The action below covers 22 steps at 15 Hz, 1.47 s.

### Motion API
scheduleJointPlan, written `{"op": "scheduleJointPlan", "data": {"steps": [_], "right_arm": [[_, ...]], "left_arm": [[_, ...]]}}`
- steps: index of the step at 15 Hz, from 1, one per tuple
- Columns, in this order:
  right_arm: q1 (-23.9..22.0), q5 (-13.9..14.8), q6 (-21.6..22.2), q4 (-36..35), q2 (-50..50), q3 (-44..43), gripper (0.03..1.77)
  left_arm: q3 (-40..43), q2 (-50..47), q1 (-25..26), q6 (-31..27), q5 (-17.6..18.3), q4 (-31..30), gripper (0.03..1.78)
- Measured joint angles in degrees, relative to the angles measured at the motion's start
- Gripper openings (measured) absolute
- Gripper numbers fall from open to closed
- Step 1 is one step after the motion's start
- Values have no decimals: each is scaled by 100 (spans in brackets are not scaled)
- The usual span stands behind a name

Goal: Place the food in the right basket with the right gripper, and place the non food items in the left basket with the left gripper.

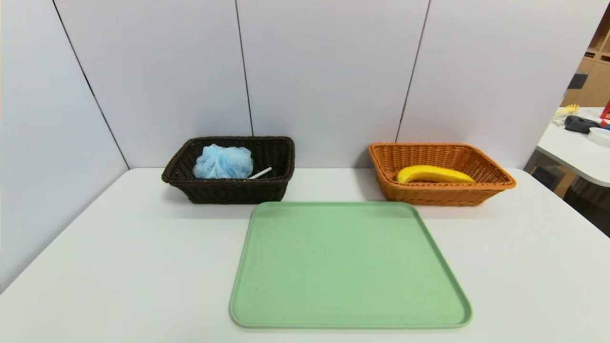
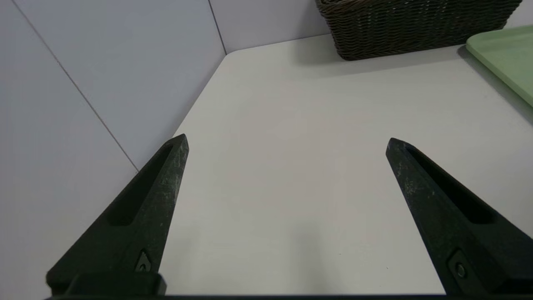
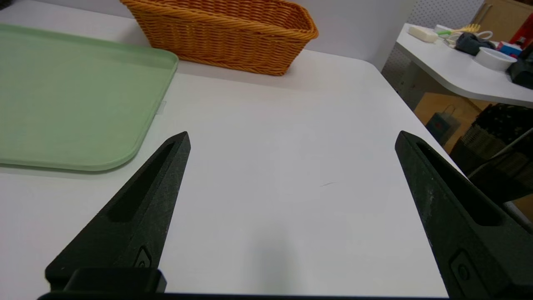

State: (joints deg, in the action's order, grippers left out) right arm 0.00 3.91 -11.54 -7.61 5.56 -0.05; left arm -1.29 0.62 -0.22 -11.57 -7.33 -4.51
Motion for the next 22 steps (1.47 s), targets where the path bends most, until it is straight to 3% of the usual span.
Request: {"op": "scheduleJointPlan", "data": {"steps": [3, 9, 11, 18, 22], "right_arm": [[0, -251, 141, 135, -236, 2, 170], [0, -540, 458, 466, -514, 2, 170], [0, -539, 562, 798, -546, 2, 170], [7, -435, 1145, 840, -556, -24, 170], [13, -401, 1168, 906, -529, -41, 170]], "left_arm": [[55, -51, -5, 38, 430, 13, 169], [127, -60, -5, 394, 809, 206, 169], [127, -62, -5, 590, 840, 461, 169], [28, -62, -5, 1247, 768, 749, 169], [0, 4, -11, 1308, 757, 767, 169]]}}
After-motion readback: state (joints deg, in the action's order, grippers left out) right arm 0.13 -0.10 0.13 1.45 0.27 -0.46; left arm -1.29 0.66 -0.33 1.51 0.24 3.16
